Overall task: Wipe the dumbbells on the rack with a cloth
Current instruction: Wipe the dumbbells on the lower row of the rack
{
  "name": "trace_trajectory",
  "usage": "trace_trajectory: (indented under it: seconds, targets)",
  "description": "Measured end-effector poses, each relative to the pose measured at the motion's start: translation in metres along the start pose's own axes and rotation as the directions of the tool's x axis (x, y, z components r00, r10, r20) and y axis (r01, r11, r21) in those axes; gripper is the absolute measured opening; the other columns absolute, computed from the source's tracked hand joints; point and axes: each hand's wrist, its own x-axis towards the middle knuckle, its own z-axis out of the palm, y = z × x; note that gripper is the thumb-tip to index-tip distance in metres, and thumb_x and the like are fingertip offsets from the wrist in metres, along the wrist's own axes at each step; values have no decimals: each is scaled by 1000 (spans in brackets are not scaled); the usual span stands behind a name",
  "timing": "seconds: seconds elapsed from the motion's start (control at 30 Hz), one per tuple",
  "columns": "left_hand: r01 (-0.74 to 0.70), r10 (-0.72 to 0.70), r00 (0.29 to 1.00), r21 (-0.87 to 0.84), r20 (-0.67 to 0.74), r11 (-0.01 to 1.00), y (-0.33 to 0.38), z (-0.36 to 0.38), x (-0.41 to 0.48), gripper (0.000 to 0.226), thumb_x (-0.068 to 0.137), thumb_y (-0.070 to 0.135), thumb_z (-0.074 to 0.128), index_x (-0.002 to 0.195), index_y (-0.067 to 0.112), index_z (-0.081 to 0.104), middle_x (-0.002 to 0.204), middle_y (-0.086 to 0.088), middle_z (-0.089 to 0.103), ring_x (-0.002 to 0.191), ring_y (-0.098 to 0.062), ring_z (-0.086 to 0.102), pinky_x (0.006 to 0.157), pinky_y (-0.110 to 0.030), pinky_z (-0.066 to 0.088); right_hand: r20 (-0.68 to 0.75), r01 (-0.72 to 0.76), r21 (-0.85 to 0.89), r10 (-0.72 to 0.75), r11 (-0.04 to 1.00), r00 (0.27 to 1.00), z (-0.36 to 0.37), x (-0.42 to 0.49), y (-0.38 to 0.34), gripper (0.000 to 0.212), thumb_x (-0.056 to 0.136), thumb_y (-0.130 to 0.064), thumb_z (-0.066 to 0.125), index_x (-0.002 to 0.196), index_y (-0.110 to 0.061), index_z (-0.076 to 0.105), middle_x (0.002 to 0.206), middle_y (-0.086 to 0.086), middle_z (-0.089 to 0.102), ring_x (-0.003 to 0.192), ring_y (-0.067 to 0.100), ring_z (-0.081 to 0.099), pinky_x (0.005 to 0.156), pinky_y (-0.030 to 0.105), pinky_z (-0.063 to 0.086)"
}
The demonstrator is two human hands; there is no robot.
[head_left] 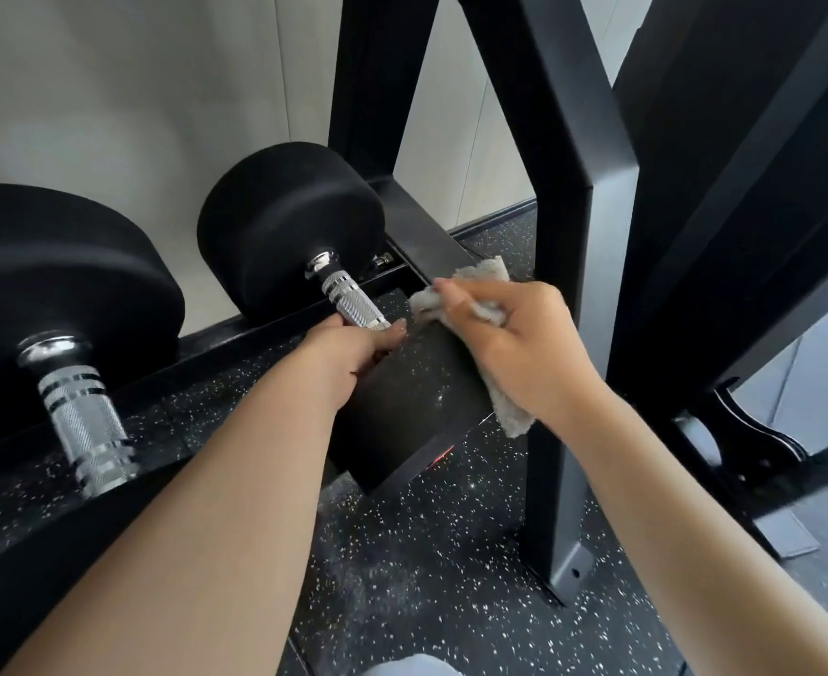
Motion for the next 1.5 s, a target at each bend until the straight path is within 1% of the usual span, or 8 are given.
trace_trajectory:
  seconds: [0.13, 0.27, 0.5, 0.73, 0.9, 1.07, 1.27, 1.5]
  targets:
    - [-14, 14, 1000, 13, 27, 1000, -2, -2, 4, 52, 80, -10, 64, 130, 3, 52, 81, -12, 62, 67, -23, 61, 57, -28, 54, -40, 254, -224, -269, 941, 962, 15, -10, -11, 22, 92, -40, 56, 102, -34, 75, 90, -7, 76, 85, 22, 71, 68, 42, 57]
    - [-13, 13, 1000, 25, 11, 1000, -3, -2, 1, 40, 82, 4, 71, 119, 9, 57, 84, -10, 65, 68, -20, 63, 56, -27, 54, 18, -5, 129, 3, 992, 1000, -1, 4, 9, 22, 96, -42, 58, 104, -32, 76, 96, -8, 76, 94, 4, 69, 89, 34, 55]
    - [-31, 31, 999, 43, -7, 999, -3, -3, 0, 27, 82, 8, 72, 102, 12, 54, 81, -8, 65, 65, -16, 64, 47, -18, 53, 139, -535, 403, 528, 743, 838, -12, 27, 42, 28, 95, -32, 64, 75, -14, 67, 65, 3, 63, 59, 18, 59, 66, 30, 46]
    - [-7, 6, 1000, 44, 10, 999, 0, -4, -2, 27, 82, 3, 70, 103, 14, 58, 81, -7, 66, 60, -17, 65, 55, -25, 55, -25, 13, -37, -14, 999, 1000, 6, 0, -9, 18, 92, -42, 61, 94, -60, 64, 90, -13, 75, 93, 10, 69, 83, 36, 56]
    - [5, -4, 1000, 102, -6, 995, 2, -3, -3, 25, 84, 12, 72, 100, 18, 54, 81, -6, 65, 66, -17, 62, 50, -21, 53, 46, -138, 242, 131, 960, 990, -11, 17, 1, 19, 98, -28, 60, 88, -37, 74, 70, -23, 70, 73, -12, 64, 71, 10, 47]
    - [-10, 10, 1000, 180, 0, 984, 3, -1, -4, 43, 85, 15, 71, 123, 11, 50, 97, -11, 67, 85, -23, 67, 80, -34, 56, -6, 20, -22, -21, 1000, 1000, -4, 8, 2, 16, 95, -37, 59, 92, -41, 75, 89, -14, 75, 88, 11, 70, 79, 34, 56]
    - [-29, 6, 995, 244, 95, 969, 6, -8, -15, 43, 95, 6, 52, 137, 9, 43, 78, -1, 60, 53, -9, 57, 35, -11, 40, 126, 558, -381, -557, 737, 821, 24, -41, -16, 31, 80, -10, 67, 108, -21, 76, 118, -4, 72, 93, 26, 72, 71, 39, 60]
    - [18, -37, 997, 257, 70, 966, 8, -9, -18, 12, 94, 1, 53, 98, 11, 58, 76, -6, 55, 61, -14, 55, 58, -23, 45, -17, 342, -255, -358, 905, 934, 11, -14, -16, 24, 87, -34, 64, 107, -29, 76, 109, -8, 74, 92, 24, 73, 70, 45, 59]
